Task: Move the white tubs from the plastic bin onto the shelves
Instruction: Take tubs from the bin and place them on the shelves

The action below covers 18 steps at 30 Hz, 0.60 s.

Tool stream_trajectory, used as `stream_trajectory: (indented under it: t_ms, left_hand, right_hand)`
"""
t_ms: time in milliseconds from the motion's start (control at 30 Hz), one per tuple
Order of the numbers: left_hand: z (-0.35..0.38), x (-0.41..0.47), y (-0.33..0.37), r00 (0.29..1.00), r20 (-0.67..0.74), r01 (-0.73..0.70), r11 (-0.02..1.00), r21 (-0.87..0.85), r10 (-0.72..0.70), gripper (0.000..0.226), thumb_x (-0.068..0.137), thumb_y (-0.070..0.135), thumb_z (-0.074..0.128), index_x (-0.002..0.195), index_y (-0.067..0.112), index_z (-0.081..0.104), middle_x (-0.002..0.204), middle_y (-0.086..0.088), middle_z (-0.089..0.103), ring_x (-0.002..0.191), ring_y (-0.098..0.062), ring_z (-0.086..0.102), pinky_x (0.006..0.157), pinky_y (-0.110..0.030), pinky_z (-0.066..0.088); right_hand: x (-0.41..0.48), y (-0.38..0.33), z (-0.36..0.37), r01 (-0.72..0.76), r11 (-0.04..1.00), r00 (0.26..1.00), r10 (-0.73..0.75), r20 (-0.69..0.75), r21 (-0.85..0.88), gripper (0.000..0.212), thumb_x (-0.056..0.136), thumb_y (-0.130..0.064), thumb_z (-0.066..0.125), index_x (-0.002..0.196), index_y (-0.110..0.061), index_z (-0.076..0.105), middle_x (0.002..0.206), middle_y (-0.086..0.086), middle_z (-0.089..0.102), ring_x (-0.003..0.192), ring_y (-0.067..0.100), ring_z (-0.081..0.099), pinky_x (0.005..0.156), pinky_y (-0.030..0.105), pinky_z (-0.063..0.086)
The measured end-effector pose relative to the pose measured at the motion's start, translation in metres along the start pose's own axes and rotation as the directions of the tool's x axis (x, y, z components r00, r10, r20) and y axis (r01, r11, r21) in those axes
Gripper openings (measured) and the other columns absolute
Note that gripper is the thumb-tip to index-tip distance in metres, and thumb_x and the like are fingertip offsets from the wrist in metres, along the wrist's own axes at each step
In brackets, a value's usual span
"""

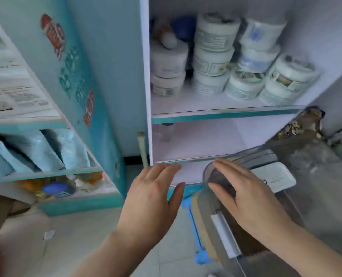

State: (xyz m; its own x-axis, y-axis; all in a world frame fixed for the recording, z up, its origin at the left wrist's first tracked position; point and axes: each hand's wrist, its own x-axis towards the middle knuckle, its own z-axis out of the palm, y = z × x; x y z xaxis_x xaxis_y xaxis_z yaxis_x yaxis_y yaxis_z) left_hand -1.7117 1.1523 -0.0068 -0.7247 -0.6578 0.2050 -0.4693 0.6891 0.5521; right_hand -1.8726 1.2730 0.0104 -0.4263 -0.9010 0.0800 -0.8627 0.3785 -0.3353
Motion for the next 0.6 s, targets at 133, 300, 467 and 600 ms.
stream_trajectory:
  t_ms: [133,300,467,600]
  left_hand:
    - [0.063,0.03,0.065,0.997,0.067,-0.032,0.998,-0.048,0.035,0.038,0.085,0.041,0.047,0.113,0.023,0.064,0.104,0.006,0.068,0.094,-0.018,0.063,0.08,-0.025,0.05]
    - [0.146,0.063,0.125,0.973,0.228,0.046,0.995,-0.085,-0.025,0.036,0.091,0.039,0.053,0.125,0.027,0.059,0.119,0.005,0.063,0.11,-0.018,0.057,0.091,-0.03,0.046]
    - [0.232,0.089,0.145,0.894,0.431,0.145,0.989,-0.022,-0.122,0.04,0.094,0.037,0.049,0.133,0.03,0.046,0.127,0.004,0.055,0.113,-0.019,0.051,0.092,-0.031,0.044]
    - [0.29,0.098,0.144,0.796,0.556,0.24,0.968,0.071,-0.238,0.046,0.094,0.036,0.05,0.137,0.027,0.04,0.127,-0.001,0.053,0.112,-0.023,0.053,0.09,-0.037,0.048]
  right_hand:
    - [-0.02,0.084,-0.019,-0.144,0.989,0.989,0.145,0.005,-0.026,0.059,0.086,-0.053,0.036,0.128,-0.017,0.058,0.129,-0.003,0.06,0.117,0.016,0.057,0.093,0.03,0.047]
    - [-0.032,0.201,-0.021,-0.291,0.953,0.954,0.296,0.051,-0.086,0.047,0.091,-0.04,0.053,0.13,-0.013,0.055,0.133,0.0,0.057,0.113,0.019,0.059,0.084,0.033,0.051]
    - [-0.032,0.302,0.007,-0.438,0.893,0.88,0.45,0.154,-0.107,0.046,0.093,-0.038,0.052,0.133,-0.015,0.05,0.12,0.003,0.062,0.099,0.019,0.061,0.075,0.034,0.054]
    - [-0.022,0.352,0.037,-0.518,0.851,0.821,0.522,0.23,-0.083,0.048,0.094,-0.037,0.05,0.138,-0.019,0.044,0.116,0.005,0.064,0.098,0.023,0.062,0.078,0.038,0.054]
